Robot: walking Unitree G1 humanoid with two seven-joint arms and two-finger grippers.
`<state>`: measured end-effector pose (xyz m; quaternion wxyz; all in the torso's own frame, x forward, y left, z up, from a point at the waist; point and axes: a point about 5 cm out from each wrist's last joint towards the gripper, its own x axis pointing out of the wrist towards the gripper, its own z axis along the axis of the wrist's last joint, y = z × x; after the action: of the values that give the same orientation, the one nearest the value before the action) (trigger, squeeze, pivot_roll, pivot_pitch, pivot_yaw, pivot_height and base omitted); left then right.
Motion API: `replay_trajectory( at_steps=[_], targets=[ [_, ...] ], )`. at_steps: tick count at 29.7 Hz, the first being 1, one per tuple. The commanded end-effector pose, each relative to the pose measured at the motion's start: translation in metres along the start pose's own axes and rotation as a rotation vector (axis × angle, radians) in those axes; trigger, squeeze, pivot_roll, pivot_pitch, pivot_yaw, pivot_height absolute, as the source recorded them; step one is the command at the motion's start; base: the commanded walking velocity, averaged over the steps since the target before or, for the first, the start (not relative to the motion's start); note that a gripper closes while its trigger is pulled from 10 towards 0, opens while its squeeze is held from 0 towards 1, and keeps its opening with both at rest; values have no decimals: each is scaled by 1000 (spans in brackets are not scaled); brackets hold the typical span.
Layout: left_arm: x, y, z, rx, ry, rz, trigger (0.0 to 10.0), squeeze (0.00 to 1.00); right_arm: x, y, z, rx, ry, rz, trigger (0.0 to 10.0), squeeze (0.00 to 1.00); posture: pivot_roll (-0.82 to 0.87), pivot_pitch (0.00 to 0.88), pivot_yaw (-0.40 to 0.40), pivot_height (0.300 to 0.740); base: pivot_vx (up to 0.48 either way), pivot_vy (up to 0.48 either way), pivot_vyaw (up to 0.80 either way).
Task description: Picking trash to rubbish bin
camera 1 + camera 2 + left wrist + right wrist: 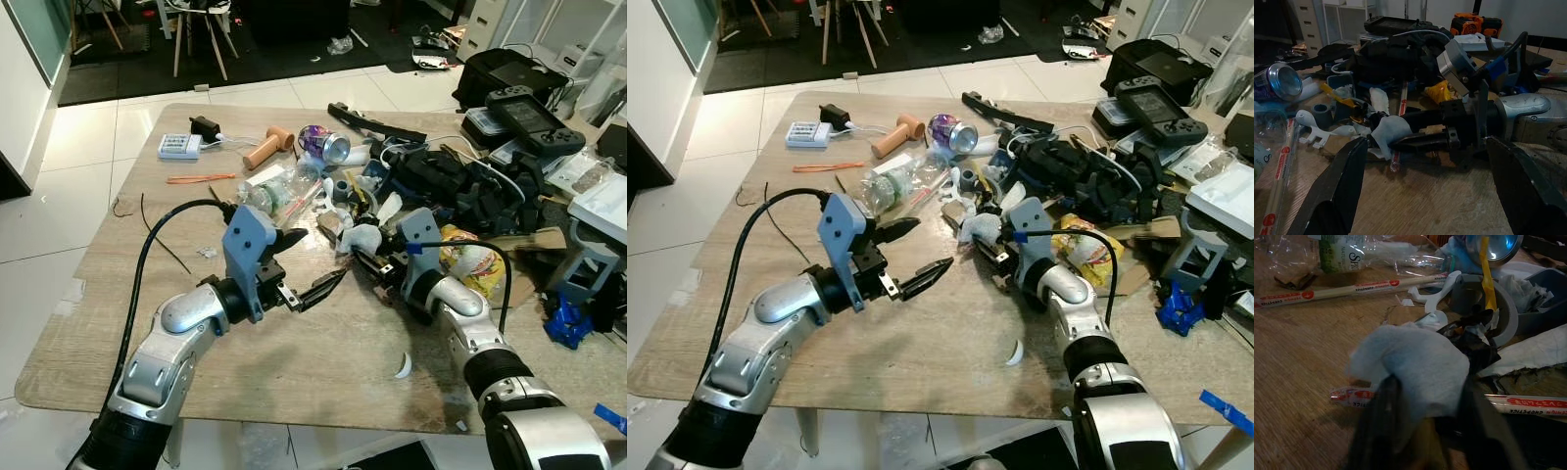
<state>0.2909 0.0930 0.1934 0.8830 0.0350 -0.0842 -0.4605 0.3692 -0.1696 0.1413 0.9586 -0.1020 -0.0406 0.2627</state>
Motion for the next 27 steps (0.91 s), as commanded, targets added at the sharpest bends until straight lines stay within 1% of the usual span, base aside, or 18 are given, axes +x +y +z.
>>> replay_trajectory(
  at_steps=[1,8,10,11,12,13,15,16,18,21,25,27],
  targets=[
    [-1,-4,-3,-9,17,-28,10000,0,-4,-2,-6,10,21,-6,0,0,-55,193,11,740,0,0,0],
    [0,-3,-3,-3,18,-38,10000,0,-4,-1,-5,13,6,-3,0,0,-57,180,12,740,0,0,0],
    [0,-2,-3,-1,16,-40,10000,0,-2,-1,-3,20,-14,-8,0,0,-57,172,11,740,0,0,0],
    [1,-1,-2,1,14,-40,10000,0,-1,-1,2,27,-41,-11,0,0,-57,166,9,740,0,0,0],
    [0,0,-1,3,8,-36,10000,0,3,-1,12,36,-102,-10,0,0,-61,156,9,740,0,0,0],
    [0,1,-1,4,6,-34,10000,0,4,0,15,37,-118,-8,0,0,-61,156,9,740,0,0,0],
    [-1,3,0,3,-3,-18,10000,0,8,5,24,20,-165,25,0,0,-66,145,10,740,0,0,0],
    [-2,6,0,0,-10,-1,10000,0,10,10,31,2,-195,47,0,0,-77,128,9,740,0,0,0],
    [-2,11,-1,-8,-18,47,10000,0,14,20,45,-16,-261,65,0,0,-80,120,8,740,0,0,0],
    [-1,19,1,-23,-41,112,10000,0,13,36,68,-30,-355,90,0,0,-82,111,4,740,0,0,0],
    [-2,21,4,-57,-82,142,10000,0,8,46,76,-43,-376,109,0,0,-87,110,3,740,0,0,0],
    [-2,21,4,-60,-85,143,10000,0,6,47,77,-52,-377,106,0,0,-87,103,-1,740,0,0,0]
  ],
)
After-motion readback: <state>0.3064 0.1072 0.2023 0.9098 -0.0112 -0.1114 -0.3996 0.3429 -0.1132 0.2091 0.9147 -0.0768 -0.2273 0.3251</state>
